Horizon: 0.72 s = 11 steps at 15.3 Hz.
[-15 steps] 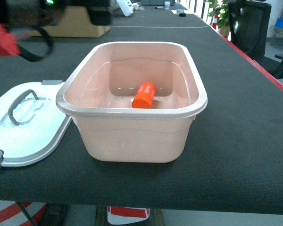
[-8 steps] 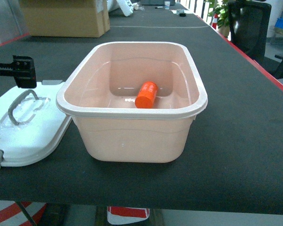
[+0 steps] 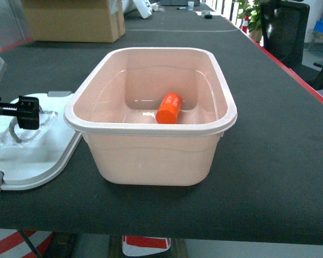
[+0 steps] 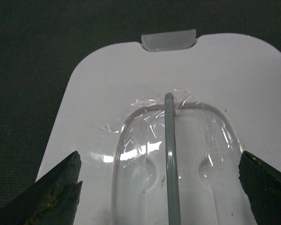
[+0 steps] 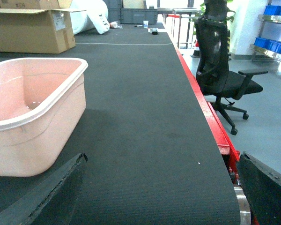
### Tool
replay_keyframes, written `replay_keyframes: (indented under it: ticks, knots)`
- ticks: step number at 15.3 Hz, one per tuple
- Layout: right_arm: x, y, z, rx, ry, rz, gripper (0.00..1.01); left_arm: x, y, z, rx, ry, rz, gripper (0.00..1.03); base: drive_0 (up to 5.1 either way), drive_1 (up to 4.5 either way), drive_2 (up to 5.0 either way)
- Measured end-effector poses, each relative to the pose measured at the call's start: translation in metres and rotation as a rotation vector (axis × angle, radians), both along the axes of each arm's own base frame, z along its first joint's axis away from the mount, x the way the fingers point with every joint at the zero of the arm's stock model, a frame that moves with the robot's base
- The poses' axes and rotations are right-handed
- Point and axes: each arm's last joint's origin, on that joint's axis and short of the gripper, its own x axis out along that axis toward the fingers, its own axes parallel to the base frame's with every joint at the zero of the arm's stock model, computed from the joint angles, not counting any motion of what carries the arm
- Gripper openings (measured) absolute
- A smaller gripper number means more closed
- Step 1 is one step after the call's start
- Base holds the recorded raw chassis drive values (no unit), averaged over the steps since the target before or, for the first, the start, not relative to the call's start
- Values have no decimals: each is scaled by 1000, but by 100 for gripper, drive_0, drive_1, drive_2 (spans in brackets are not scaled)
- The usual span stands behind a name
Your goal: Pick capacitor and pack into box
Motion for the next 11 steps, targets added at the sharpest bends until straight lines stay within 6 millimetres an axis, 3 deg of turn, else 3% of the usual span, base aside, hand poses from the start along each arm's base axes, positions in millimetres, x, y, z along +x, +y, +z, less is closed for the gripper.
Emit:
replay_keyframes:
  ticks: [3, 8, 9, 11]
  knots:
    - [0, 0, 0, 0, 0, 0, 98, -2, 7, -20, -9, 63, 10, 65, 0, 0, 0]
    - [0, 0, 0, 0, 0, 0, 98, -1, 3, -19, -22, 45, -11, 9, 0, 0, 0]
    - [0, 0, 0, 0, 0, 0, 98, -1, 3, -19, -25, 36, -12, 1, 0, 0, 0]
    - [0, 0, 0, 0, 0, 0, 98, -2, 4, -19, -41, 32, 4, 2, 0, 0, 0]
